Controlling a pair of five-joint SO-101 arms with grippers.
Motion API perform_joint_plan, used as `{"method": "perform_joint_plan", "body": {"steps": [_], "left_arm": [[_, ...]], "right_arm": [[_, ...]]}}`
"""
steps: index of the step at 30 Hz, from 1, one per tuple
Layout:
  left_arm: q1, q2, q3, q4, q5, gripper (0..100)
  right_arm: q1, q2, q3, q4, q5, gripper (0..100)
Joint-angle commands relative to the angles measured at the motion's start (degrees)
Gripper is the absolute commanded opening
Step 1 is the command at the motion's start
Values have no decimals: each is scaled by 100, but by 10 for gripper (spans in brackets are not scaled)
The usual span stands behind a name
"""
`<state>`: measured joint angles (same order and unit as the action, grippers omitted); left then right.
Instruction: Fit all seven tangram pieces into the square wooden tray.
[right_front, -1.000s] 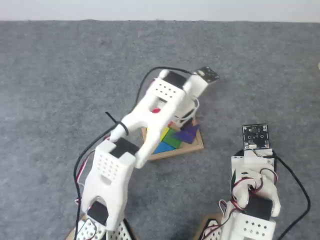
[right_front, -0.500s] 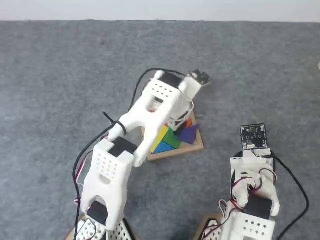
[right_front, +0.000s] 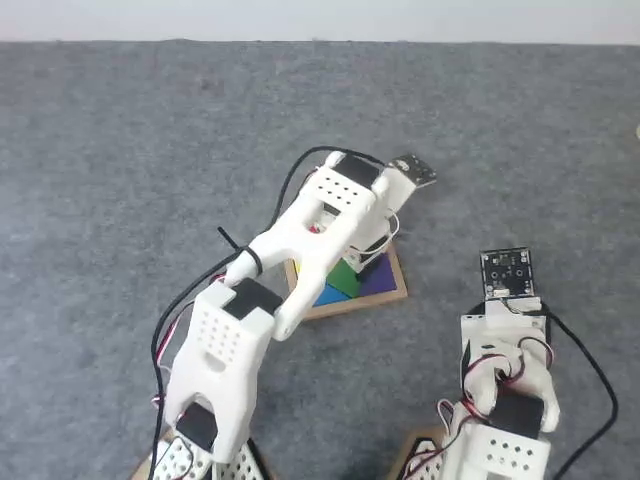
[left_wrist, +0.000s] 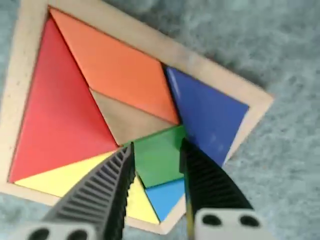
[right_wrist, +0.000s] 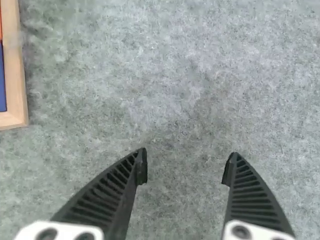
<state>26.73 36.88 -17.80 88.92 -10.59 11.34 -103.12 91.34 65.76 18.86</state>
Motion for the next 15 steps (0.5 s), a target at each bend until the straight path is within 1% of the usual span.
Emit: {"method": "perform_joint_plan", "body": {"steps": [1, 5, 8, 12, 15], "left_arm": [[-141, -273, -593, 141, 70, 122], [-88, -756, -549, 237, 70, 119], [-79, -923, -277, 185, 35, 119], [-53, -870, 418, -343, -9, 119], [202, -862, 954, -765, -193, 119]], "right_arm": [[31, -22, -26, -119, 70, 253], [-215, -22, -18, -101, 70, 253], [-233, -22, -18, -101, 70, 253], [-233, -22, -18, -110, 70, 253], [-233, -22, -18, -101, 70, 253]]}}
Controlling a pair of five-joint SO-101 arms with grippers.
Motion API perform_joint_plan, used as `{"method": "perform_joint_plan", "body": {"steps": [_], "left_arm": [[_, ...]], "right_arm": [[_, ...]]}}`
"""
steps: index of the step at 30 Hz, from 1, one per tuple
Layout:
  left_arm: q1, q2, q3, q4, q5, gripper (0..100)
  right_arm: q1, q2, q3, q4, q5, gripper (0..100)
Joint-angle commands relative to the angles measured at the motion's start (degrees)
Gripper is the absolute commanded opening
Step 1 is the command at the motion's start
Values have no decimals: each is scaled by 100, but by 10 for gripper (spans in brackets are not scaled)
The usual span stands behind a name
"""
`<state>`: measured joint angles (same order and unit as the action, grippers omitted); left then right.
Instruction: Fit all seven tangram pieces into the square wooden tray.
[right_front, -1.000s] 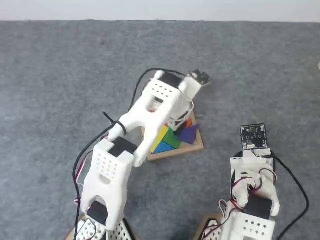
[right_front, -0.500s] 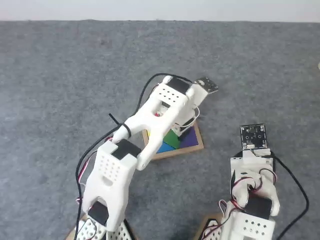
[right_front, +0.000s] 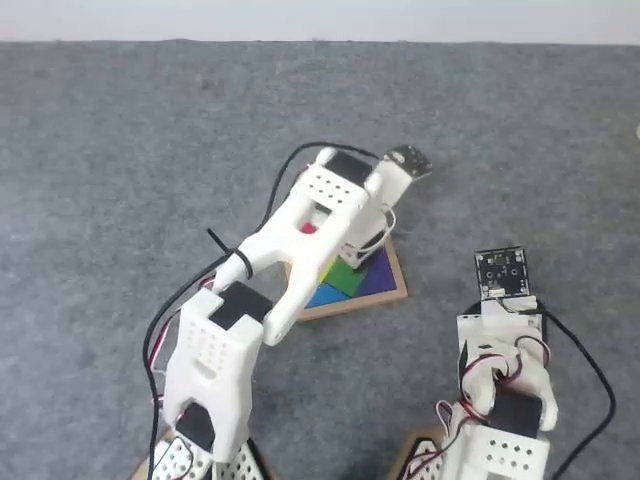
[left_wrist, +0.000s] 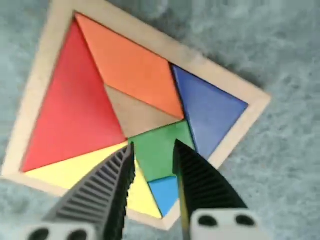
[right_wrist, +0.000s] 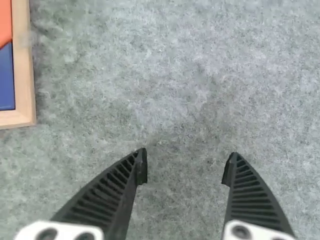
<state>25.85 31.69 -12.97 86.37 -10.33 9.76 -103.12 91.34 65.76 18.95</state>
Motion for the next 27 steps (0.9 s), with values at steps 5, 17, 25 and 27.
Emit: {"method": "perform_joint_plan", "body": {"steps": [5, 17, 25, 27], "left_arm": [[475, -369, 725, -677, -202, 119], [273, -2611, 1569, -554, 176, 115], [-62, -4976, 4286, -1802, 211, 115], [-387, -5407, 4752, -2057, 185, 115]], "right_arm": [[-66, -22, -18, -92, 62, 253], [-48, -22, -70, 31, 62, 252], [-84, -22, -62, 31, 53, 171], [-92, -22, -62, 31, 35, 99]]}}
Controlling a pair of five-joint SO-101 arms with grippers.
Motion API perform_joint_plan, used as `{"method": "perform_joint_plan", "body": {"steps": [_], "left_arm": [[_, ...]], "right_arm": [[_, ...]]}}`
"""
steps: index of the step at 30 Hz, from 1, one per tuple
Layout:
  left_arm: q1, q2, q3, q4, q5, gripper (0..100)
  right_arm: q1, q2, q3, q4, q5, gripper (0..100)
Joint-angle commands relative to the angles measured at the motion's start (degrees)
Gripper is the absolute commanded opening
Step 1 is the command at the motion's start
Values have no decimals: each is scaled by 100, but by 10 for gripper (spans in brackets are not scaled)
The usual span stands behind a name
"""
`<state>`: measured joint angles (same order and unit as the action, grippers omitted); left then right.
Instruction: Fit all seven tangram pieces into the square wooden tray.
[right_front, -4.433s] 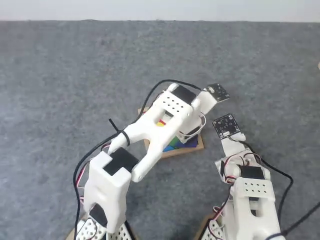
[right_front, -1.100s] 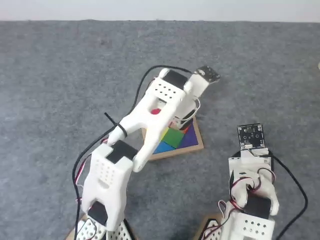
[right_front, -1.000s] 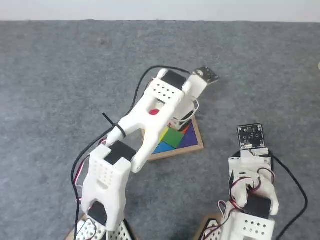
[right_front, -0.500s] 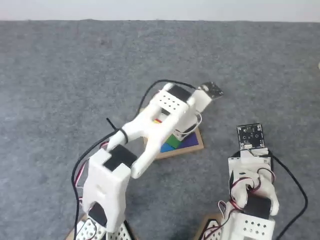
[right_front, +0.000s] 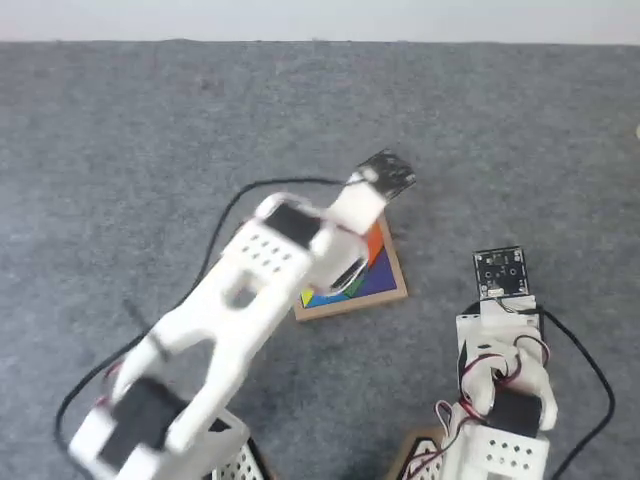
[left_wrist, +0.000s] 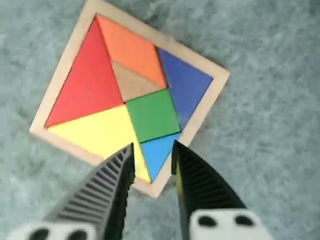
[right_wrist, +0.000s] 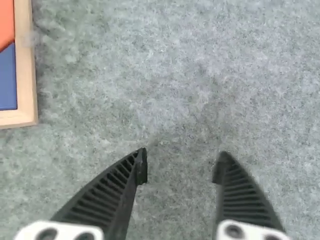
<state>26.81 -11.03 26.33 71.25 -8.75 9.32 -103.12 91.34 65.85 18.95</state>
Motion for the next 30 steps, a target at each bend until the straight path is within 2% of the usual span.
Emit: {"method": "perform_joint_plan", "body": {"steps": [1, 3, 11, 15, 20, 30], "left_arm": [[-686, -1310, 1007, -659, 18, 115], [-1046, -1591, 1341, -879, 18, 115], [-2040, -2725, 3099, -2321, 9, 115], [-2233, -3437, 4057, -2884, 44, 115], [-2242, -4299, 4822, -3147, 53, 115], [-2251, -5969, 5868, -3420, 88, 115]], "right_arm": [[-48, -22, -53, 22, 35, 63], [-48, -22, -35, -4, 35, 6], [-48, -22, -9, 13, 9, 16], [-57, -22, 158, -145, 9, 16], [-57, -22, 519, -549, 0, 16], [-31, -22, 510, -145, 18, 20]]}}
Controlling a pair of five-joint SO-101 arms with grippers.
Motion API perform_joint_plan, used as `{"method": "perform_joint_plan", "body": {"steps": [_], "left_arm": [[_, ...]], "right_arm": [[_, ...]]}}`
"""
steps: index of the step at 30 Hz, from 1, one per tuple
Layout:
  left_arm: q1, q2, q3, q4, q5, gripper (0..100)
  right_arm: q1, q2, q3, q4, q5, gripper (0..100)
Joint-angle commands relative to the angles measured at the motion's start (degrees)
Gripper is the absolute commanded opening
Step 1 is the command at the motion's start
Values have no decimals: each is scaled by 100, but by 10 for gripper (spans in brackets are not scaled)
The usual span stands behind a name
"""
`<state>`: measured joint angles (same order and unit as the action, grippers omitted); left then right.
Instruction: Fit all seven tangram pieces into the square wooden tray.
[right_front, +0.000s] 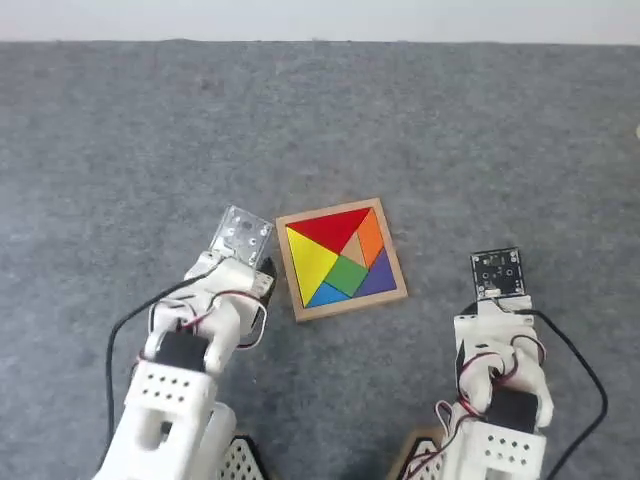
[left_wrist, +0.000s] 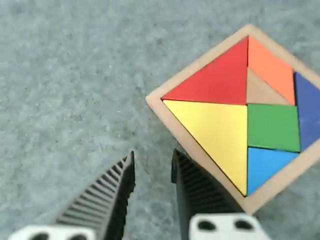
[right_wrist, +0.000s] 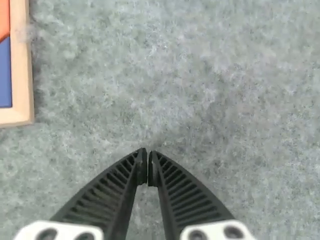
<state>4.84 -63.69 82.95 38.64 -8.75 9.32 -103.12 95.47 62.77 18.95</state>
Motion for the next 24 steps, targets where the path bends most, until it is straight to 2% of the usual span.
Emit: {"method": "perform_joint_plan", "body": {"steps": [1, 10, 14, 19, 24], "left_arm": [[-53, -905, 303, -158, 167, 115], [-53, -3059, 1393, -114, 290, 115], [-53, -3798, 1367, 738, 299, 115], [-35, -4053, 1358, 1503, 290, 115], [-9, -4035, 1358, 1662, 299, 117]], "right_arm": [[-13, -22, 97, 189, 18, 20], [-4, 22, 97, 215, 53, 19], [-22, 22, 97, 215, 53, 19], [-22, 22, 97, 215, 53, 19], [-22, 22, 97, 215, 53, 19]]}}
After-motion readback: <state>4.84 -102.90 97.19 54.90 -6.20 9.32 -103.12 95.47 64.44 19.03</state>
